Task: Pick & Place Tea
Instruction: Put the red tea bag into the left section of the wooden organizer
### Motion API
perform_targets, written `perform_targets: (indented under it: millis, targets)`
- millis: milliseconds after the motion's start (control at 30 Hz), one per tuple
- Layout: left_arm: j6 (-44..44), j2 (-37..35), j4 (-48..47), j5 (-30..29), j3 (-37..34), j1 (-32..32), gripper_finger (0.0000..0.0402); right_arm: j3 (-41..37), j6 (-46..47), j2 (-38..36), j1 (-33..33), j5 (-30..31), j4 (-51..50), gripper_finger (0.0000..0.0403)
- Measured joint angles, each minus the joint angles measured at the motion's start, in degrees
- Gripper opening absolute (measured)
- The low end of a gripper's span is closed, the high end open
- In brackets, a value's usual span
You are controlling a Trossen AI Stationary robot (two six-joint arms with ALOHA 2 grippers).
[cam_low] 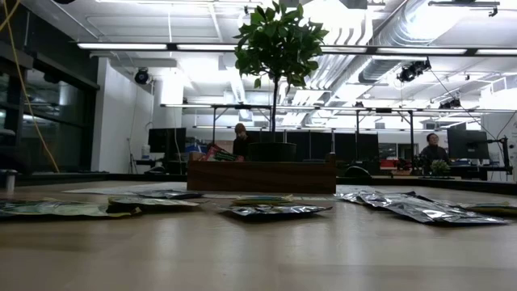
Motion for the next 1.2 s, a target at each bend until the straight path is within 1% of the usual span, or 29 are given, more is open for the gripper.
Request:
perform_targets:
  millis: [67,200,267,367,467,600,700,800,900,967,1067,1133,1200]
  targets:
    - [0.0,0.0,-0.3,0.0,0.0,0.0,0.0001,0.0,0.1,0.0,0.0,-1.1,0.0,0.0066]
    - [0.0,0.0,-0.9,0.0,0.0,0.0,0.0000,0.0,0.4,-0.2,0.0,-1.1,-0.2,0.0126]
    - [0.0,0.0,-2.4,0.0,0.0,0.0,0.0000,0.0,-0.3,-1.2,0.0,-0.6,-2.4,0.0155]
    - [0.0,-0.5,-6.7,-0.3,0.0,0.0,0.0000,0.0,-2.5,-5.1,0.0,2.3,-9.8,0.0190]
    - [0.0,-1.9,-11.8,-0.5,0.0,0.0,0.0000,0.1,-4.5,-10.6,0.0,5.8,-21.8,0.0213]
    - [-0.3,-3.0,-22.6,-0.5,0.0,0.0,0.0000,0.1,-4.5,-18.3,0.9,11.0,-37.1,0.0224]
    - [-1.7,-3.1,-34.0,0.3,1.7,1.0,0.0000,0.1,-2.8,-23.4,2.3,13.2,-47.1,0.0223]
    - [-2.7,-2.7,-46.7,4.5,4.5,3.3,0.0000,0.1,-1.3,-27.4,4.0,15.3,-55.8,0.0221]
    - [-2.5,0.5,-54.7,8.2,7.6,6.1,0.0000,0.1,0.1,-30.2,6.1,18.8,-62.7,0.0222]
    - [-1.6,2.2,-60.2,12.2,8.6,8.2,0.0000,0.1,1.1,-31.3,7.4,21.2,-65.8,0.0222]
    - [-1.5,6.0,-61.1,18.1,11.1,11.2,0.0000,0.1,2.7,-31.9,8.9,23.8,-69.5,0.0220]
    - [-1.5,8.4,-64.1,20.3,11.4,12.8,0.0000,0.1,3.4,-31.8,9.7,24.7,-70.9,0.0221]
    - [-1.5,11.1,-64.1,21.8,11.9,13.9,0.0000,0.1,4.4,-31.8,10.4,25.2,-72.1,0.0222]
